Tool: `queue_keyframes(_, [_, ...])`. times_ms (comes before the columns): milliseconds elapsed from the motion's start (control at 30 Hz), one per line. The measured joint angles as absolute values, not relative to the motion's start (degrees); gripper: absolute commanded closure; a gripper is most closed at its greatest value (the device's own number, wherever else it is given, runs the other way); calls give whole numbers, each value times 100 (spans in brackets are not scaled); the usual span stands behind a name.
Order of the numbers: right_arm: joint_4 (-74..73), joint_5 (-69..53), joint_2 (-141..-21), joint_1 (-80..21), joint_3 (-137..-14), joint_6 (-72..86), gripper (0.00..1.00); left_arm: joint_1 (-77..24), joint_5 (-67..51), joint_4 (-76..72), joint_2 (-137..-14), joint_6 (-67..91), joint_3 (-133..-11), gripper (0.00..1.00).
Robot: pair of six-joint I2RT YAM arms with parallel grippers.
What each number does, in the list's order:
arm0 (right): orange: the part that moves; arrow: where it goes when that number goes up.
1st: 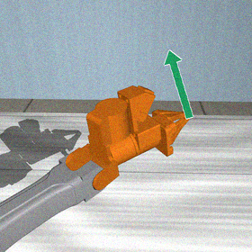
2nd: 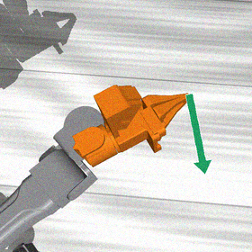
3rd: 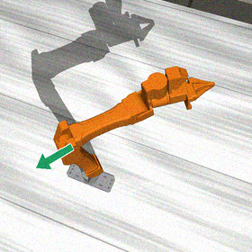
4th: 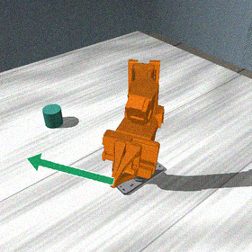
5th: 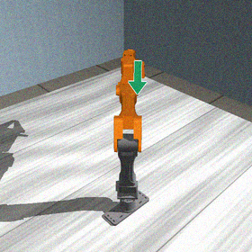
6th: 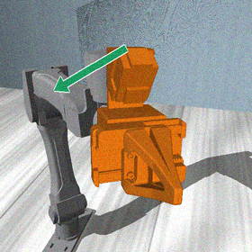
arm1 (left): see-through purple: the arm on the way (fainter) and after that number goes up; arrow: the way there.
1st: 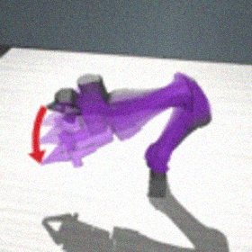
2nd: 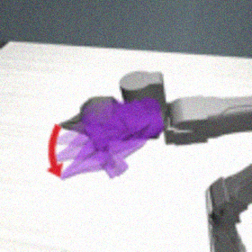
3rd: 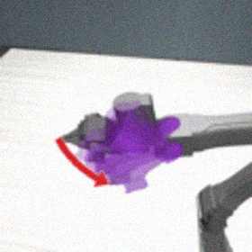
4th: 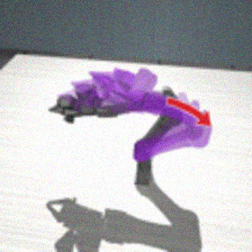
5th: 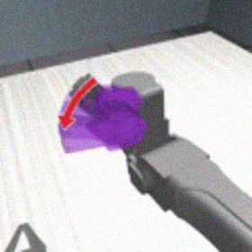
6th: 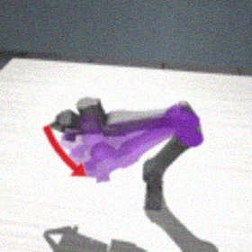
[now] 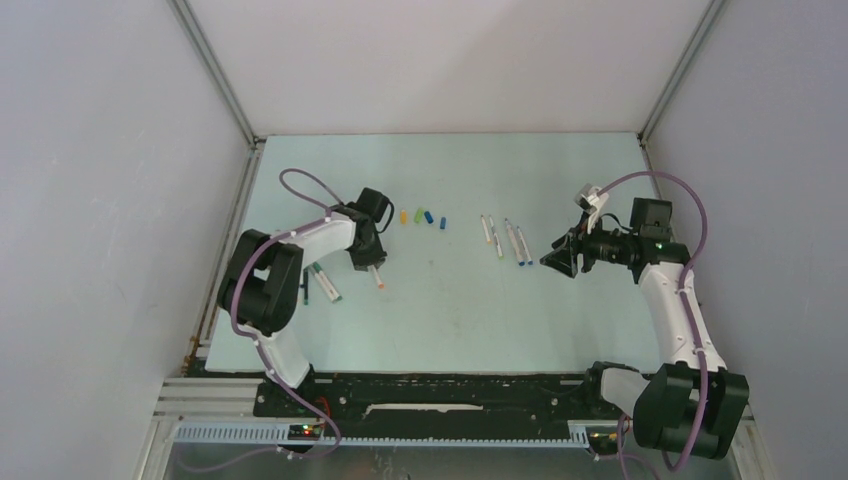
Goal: Open the pen caps
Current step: Pick up the pen from the center of the board.
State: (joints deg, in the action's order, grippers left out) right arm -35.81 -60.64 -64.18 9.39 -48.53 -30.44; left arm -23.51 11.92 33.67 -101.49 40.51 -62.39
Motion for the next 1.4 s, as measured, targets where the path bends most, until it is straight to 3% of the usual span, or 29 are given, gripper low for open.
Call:
queue_keyframes(400, [-3507,-6372,-6206,930,-4853,-2895,37,-2344,934,3096,-10044,4053,-6099,89])
queue_keyframes(633, [-3341,-6766,-6191,563,-4818,-2550,34,-2364,473,2408,-8917,4056,-5061,100])
queue_keyframes(1000, [-1625,-7435,-6187,-377,-3918,-766,34,-3511,-224,-447,-6847,4541,-3481,100])
queue_keyframes(1400, [395,-6545,-6344,-1009,-3494,1562,35,-4978,-58,-2178,-7537,5011,-4084,100])
